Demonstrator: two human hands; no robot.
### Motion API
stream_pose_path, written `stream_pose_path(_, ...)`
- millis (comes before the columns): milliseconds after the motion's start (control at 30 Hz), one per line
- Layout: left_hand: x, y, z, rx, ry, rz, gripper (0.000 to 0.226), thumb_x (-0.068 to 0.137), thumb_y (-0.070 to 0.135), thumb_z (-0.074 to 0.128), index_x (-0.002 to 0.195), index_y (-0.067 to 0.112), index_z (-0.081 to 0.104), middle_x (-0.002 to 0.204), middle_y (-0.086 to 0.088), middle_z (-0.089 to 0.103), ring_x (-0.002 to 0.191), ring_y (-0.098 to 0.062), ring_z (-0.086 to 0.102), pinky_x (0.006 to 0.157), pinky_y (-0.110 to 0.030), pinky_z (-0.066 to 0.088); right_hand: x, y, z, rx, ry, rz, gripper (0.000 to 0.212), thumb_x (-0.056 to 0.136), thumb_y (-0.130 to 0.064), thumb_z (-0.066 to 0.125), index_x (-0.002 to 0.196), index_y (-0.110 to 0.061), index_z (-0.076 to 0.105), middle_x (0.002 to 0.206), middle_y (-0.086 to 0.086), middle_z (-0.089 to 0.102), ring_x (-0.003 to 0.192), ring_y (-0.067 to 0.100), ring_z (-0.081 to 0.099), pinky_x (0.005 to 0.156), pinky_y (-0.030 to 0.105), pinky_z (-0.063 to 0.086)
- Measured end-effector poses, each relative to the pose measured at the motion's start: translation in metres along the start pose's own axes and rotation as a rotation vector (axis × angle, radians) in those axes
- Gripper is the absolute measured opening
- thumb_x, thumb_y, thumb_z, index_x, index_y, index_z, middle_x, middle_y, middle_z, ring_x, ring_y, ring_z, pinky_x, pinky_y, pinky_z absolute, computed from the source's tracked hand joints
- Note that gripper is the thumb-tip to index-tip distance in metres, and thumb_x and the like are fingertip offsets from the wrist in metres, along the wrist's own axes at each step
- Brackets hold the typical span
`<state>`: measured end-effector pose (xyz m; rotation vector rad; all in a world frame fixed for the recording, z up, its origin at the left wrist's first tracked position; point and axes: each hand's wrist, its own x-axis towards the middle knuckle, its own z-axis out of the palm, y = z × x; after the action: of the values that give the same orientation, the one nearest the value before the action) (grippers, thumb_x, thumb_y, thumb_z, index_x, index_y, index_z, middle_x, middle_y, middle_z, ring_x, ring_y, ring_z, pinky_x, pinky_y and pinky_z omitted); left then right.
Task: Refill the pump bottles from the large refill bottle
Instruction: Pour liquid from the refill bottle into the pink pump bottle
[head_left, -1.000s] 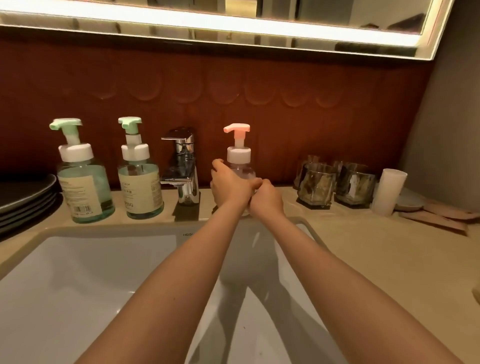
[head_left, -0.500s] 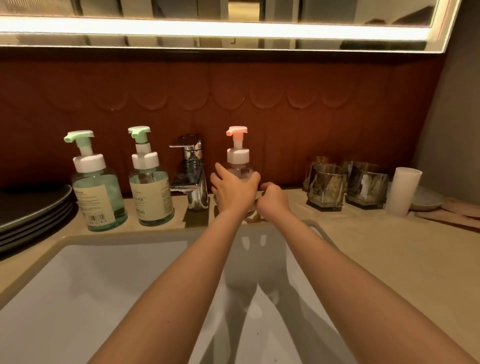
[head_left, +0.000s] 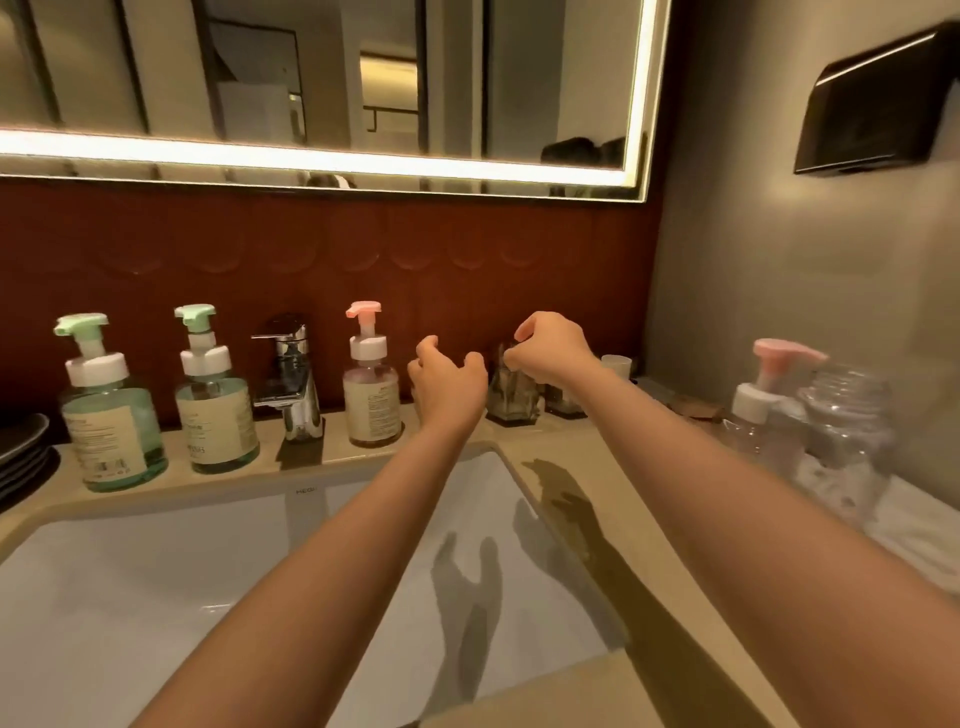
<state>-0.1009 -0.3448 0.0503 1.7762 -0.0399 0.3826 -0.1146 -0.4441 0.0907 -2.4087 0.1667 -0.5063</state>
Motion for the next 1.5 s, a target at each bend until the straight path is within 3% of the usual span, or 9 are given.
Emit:
stream_pose_path(200, -0.043, 0.036, 0.039, -0.010, -0.244, 0.065, 0.052, 0.092, 0.022, 0.051, 0.140, 0.015, 0.030, 0.140, -0.009, 0.038, 0.118, -0.024, 0.047, 0.095, -0.036, 0.044, -0.018, 0.015, -0.072, -0.302, 0.020, -0.024, 0.025, 0.088, -0.016, 0.058, 0.112, -0.009, 0.058, 0.110, 0.008, 0.060, 0.096, 0.020, 0.057, 0.072, 0.026, 0.049)
stream_pose_path(300, -0.057, 0.045, 0.059, 0.000, -0.356, 0.111, 0.050, 0.092, 0.022, 0.051, 0.138, 0.015, 0.032, 0.135, -0.008, 0.042, 0.104, -0.019, 0.051, 0.086, -0.033, 0.047, -0.027, 0.028, -0.106, -0.534, 0.072, 0.003, 0.027, 0.088, -0.018, 0.055, 0.114, -0.010, 0.055, 0.115, 0.009, 0.057, 0.108, 0.027, 0.052, 0.088, 0.037, 0.048)
stream_pose_path(467, -0.074, 0.057, 0.086, 0.000, -0.522, 0.168, 0.045, 0.093, 0.019, 0.050, 0.135, 0.013, 0.035, 0.116, -0.002, 0.052, 0.092, -0.012, 0.050, 0.076, -0.028, 0.044, -0.038, 0.059, -0.147, -0.817, -0.067, 0.324, 0.014, 0.082, -0.024, 0.053, 0.089, -0.012, 0.050, 0.101, 0.009, 0.059, 0.099, 0.031, 0.055, 0.088, 0.036, 0.044)
stream_pose_path(600, -0.083, 0.063, 0.100, 0.036, -0.564, 0.207, 0.043, 0.094, 0.023, 0.051, 0.134, 0.013, 0.038, 0.130, -0.009, 0.049, 0.113, -0.023, 0.050, 0.092, -0.036, 0.044, -0.032, 0.085, -0.159, -0.749, -0.089, 0.341, 0.024, 0.080, -0.023, 0.061, 0.100, -0.010, 0.058, 0.101, 0.007, 0.057, 0.094, 0.030, 0.056, 0.088, 0.036, 0.048)
stream_pose_path(800, -0.082, 0.067, 0.096, 0.107, -0.531, 0.307, 0.042, 0.096, 0.024, 0.047, 0.135, 0.012, 0.037, 0.133, -0.010, 0.048, 0.119, -0.023, 0.048, 0.093, -0.034, 0.041, -0.032, 0.083, -0.162, -0.570, 0.002, 0.168, 0.028, 0.086, -0.032, 0.059, 0.106, -0.013, 0.061, 0.102, 0.006, 0.062, 0.094, 0.024, 0.059, 0.084, 0.035, 0.050)
stream_pose_path(967, -0.080, 0.066, 0.079, 0.097, -0.556, 0.316, 0.067, 0.089, 0.039, 0.057, 0.142, 0.012, 0.027, 0.141, -0.009, 0.041, 0.125, -0.024, 0.045, 0.089, -0.030, 0.039, -0.039, 0.049, -0.153, -0.508, 0.009, -0.057, 0.032, 0.090, -0.031, 0.057, 0.118, -0.017, 0.053, 0.117, 0.006, 0.057, 0.106, 0.024, 0.053, 0.096, 0.042, 0.045)
stream_pose_path(1167, -0.084, 0.053, 0.045, 0.083, -0.587, 0.353, 0.052, 0.086, 0.033, 0.064, 0.128, 0.015, 0.041, 0.122, -0.003, 0.055, 0.108, -0.018, 0.052, 0.088, -0.034, 0.042, -0.069, 0.014, -0.129, -0.373, 0.079, -0.216, 0.030, 0.089, -0.029, 0.059, 0.117, -0.020, 0.054, 0.117, 0.003, 0.057, 0.100, 0.019, 0.053, 0.086, 0.033, 0.049)
stream_pose_path(1333, -0.098, 0.029, 0.013, 0.046, -0.542, 0.320, 0.034, 0.086, 0.032, 0.063, 0.113, 0.013, 0.054, 0.098, 0.004, 0.058, 0.085, -0.008, 0.055, 0.065, -0.019, 0.041, -0.124, 0.023, -0.094, 0.082, 0.131, -0.123, 0.063, 0.088, -0.029, 0.060, 0.143, -0.021, 0.029, 0.125, 0.003, 0.049, 0.108, 0.019, 0.050, 0.085, 0.030, 0.045)
stream_pose_path(1500, -0.116, 0.014, -0.004, -0.048, -0.569, 0.223, 0.033, 0.085, 0.029, 0.062, 0.110, 0.008, 0.057, 0.097, -0.004, 0.061, 0.089, -0.017, 0.059, 0.066, -0.021, 0.044, -0.181, 0.050, -0.058, 0.318, 0.020, -0.001, 0.093, 0.077, -0.034, 0.073, 0.148, -0.024, 0.014, 0.146, 0.003, 0.034, 0.130, 0.021, 0.039, 0.096, 0.034, 0.039)
